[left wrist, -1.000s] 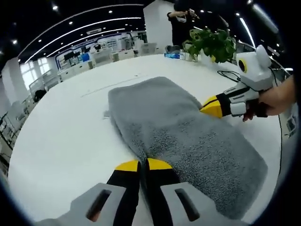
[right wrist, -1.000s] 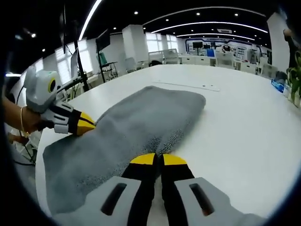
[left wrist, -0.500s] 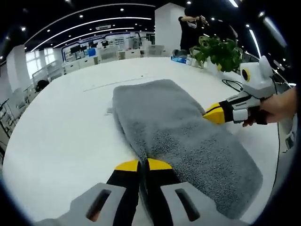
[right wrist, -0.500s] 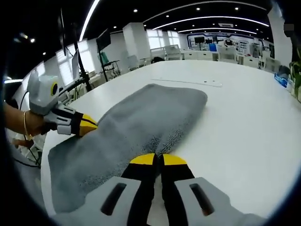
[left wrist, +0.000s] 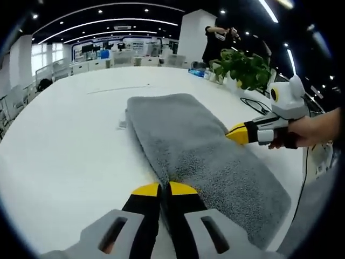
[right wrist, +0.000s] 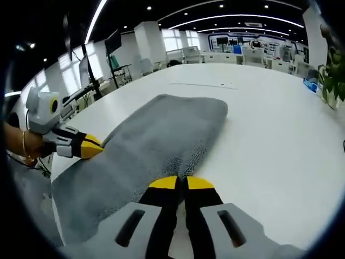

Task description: Fold the towel on the table until its edges align and the towel forms a compact rectangular stack.

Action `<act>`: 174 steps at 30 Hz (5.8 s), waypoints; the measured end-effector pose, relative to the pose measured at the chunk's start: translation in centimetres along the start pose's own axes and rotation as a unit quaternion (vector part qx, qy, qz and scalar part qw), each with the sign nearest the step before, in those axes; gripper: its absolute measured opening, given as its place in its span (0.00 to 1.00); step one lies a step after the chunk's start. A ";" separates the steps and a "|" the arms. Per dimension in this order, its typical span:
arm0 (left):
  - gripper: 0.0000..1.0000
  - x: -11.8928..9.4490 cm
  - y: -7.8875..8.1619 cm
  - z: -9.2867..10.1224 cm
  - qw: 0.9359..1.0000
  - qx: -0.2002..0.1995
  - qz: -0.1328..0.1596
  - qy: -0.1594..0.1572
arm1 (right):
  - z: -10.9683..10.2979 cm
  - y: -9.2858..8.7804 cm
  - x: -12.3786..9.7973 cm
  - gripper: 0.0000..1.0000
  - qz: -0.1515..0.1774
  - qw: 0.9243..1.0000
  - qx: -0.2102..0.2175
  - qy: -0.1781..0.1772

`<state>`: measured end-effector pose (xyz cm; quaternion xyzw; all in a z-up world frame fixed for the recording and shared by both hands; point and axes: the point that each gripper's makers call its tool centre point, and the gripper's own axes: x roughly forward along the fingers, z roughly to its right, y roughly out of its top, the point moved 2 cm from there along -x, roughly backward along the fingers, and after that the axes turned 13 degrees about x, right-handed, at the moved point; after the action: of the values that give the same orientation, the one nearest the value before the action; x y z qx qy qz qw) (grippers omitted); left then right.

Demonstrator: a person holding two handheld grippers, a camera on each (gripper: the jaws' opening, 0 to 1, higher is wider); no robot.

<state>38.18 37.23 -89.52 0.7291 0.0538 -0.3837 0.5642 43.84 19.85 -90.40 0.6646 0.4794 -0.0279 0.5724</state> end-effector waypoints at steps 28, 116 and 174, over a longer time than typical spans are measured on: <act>0.35 -3.8 0.2 1.4 0.997 0.030 0.008 -0.064 | -5.4 -5.3 -7.8 0.14 -0.046 0.997 -0.008 0.058; 0.08 -10.6 -7.0 13.0 0.906 0.331 -0.124 -0.233 | -12.9 -15.3 -12.2 0.07 -0.204 0.925 -0.293 0.133; 0.07 -19.3 4.8 11.0 0.941 0.288 0.006 -0.180 | -18.5 -4.0 -21.5 0.05 -0.072 0.973 -0.144 0.166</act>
<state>21.60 32.85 -74.55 0.7795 -0.1656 -0.5040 0.3331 20.10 20.92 -74.41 0.5341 0.6138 0.1108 0.5707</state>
